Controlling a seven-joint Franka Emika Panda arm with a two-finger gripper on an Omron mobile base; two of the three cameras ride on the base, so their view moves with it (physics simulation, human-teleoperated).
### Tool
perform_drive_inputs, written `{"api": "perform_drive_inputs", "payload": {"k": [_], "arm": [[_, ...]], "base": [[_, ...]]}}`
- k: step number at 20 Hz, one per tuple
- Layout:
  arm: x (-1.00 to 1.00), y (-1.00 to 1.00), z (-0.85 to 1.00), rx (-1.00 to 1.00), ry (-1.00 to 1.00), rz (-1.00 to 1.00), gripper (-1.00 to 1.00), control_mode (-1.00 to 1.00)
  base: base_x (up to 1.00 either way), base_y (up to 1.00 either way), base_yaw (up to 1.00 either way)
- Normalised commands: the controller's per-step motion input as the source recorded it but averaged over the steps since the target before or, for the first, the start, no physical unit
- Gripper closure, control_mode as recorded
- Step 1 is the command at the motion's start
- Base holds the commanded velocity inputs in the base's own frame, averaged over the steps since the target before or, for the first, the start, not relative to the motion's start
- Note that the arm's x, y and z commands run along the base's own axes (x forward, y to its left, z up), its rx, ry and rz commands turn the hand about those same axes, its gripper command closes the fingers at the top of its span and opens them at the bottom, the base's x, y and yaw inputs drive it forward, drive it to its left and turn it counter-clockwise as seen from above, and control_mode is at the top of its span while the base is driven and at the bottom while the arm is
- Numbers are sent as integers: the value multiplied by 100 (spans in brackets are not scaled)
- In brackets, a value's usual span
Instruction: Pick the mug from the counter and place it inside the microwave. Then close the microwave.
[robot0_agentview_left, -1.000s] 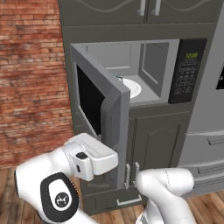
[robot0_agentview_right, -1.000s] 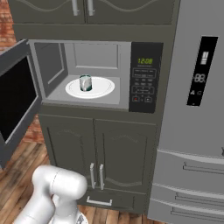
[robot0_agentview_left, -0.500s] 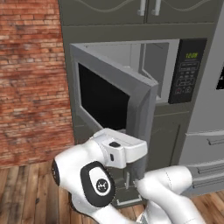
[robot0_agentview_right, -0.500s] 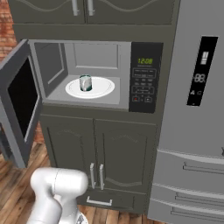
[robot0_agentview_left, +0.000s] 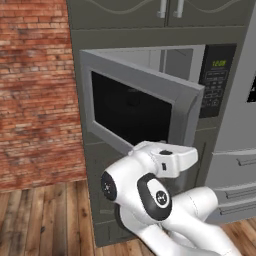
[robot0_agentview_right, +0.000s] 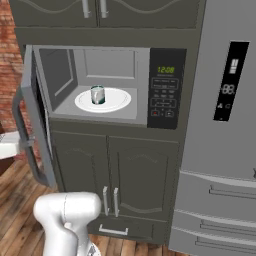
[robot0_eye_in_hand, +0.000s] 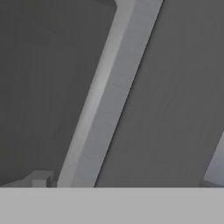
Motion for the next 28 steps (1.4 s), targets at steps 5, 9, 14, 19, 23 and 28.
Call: {"api": "perform_drive_inputs", "payload": {"k": [5,9,14,19,23,28], "arm": [[47,-48,0,0,4,13,-100,-100],[57,-46,0,0,8,15,-100,-100],[60,-47,0,0,9,15,-100,-100],[63,-48,0,0,6,16,-100,-100],[65,-47,0,0,4,17,-100,-100],[67,-44,0,0,2,17,-100,-100]], "base": [[0,0,0],[0,0,0],[0,0,0],[0,0,0],[0,0,0],[0,0,0]]}}
